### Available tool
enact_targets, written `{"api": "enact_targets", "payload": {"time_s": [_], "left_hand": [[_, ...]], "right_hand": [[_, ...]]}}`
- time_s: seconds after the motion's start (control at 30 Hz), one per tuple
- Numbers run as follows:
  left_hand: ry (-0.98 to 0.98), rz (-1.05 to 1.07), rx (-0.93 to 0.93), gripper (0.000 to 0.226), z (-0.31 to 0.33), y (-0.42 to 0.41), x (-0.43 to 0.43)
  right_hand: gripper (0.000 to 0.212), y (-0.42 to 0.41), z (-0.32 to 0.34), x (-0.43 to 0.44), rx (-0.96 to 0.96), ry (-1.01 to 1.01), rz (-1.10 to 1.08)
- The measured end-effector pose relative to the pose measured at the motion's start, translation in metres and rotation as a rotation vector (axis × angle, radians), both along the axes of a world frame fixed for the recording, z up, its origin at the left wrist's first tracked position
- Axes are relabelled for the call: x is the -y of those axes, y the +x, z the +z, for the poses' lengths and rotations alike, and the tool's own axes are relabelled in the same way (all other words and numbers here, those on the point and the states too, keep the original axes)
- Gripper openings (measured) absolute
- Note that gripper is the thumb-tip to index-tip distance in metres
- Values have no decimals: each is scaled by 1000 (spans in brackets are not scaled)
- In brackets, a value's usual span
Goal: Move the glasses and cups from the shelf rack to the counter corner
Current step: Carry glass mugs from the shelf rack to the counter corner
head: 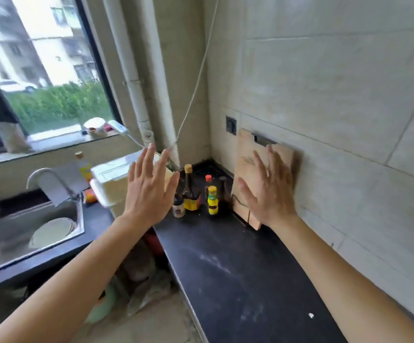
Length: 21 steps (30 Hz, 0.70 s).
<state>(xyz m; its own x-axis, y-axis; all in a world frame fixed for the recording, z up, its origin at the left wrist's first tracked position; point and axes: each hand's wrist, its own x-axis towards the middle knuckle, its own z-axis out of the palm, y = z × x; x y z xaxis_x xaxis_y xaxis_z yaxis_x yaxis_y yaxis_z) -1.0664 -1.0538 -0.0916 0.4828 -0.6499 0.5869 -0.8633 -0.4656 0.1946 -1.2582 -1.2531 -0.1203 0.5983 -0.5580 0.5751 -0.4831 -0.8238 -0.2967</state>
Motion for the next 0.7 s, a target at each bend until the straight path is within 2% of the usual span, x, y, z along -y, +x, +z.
{"api": "enact_targets", "payload": {"time_s": [0.17,0.37,0.53,0.7], "left_hand": [[-63,172,25,64,4,120,-141],[-18,482,32,66,7,249,-336],[-19,691,13,63,10,313,-460],[-79,875,-13,65,4,367,-539]], "right_hand": [[74,168,15,-105,23,-99,203],[76,366,12,-278,32,-100,490],[74,481,16,-400,8,-154,753],[73,571,12,-484,14,-173,937]]}}
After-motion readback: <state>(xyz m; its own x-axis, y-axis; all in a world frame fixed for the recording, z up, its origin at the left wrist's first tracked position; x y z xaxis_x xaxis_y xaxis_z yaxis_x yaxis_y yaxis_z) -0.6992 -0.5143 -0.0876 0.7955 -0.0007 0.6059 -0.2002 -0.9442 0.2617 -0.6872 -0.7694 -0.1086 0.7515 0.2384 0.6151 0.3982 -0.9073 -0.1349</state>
